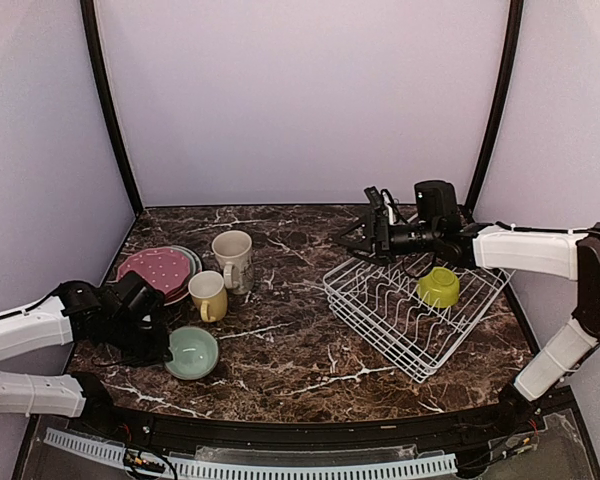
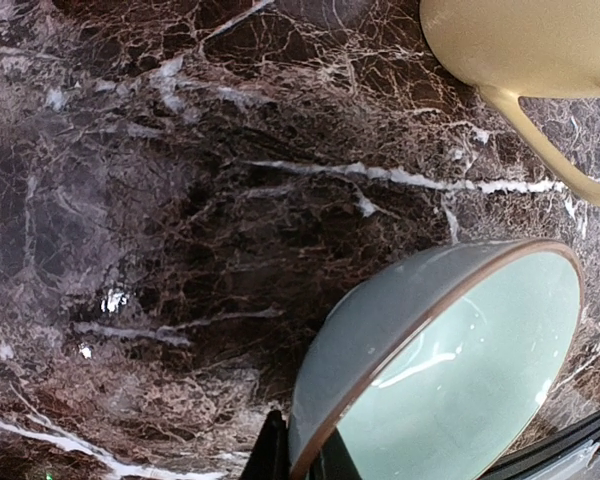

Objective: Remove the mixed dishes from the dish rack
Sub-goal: Place the bowl at the center of the board.

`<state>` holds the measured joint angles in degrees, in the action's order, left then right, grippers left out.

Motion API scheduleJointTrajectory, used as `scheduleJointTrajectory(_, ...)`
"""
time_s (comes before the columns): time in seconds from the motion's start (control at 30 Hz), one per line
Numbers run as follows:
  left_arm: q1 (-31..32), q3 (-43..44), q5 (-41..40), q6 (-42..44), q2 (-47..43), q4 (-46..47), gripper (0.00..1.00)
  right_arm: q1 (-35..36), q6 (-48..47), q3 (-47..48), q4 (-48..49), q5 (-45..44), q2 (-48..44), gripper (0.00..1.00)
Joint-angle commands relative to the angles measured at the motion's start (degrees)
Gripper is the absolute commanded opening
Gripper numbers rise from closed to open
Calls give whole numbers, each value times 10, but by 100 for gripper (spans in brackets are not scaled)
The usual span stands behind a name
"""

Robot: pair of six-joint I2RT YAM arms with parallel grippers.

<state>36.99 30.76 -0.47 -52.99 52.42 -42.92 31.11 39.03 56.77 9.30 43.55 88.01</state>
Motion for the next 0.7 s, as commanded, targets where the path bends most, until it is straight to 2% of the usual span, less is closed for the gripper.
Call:
scheduleJointTrajectory(0.0,-3,5,-8,1,12,2,9,-4,-20,0,-13,-13,-17,99)
scheduleJointTrajectory(0.2,-3,9,-21,-1,-9,-22,39,-6,-37,6,-37,-30,-20,99)
scheduleJointTrajectory(0.47,-3,27,-36,-2,-47,-51,61,-15,-77,9,-91,-79,-45,99)
scheduleJointTrajectory(0.67,-3,81,-80,18,-96,-76,70,-27,-112,10,-160,-134,-79,99)
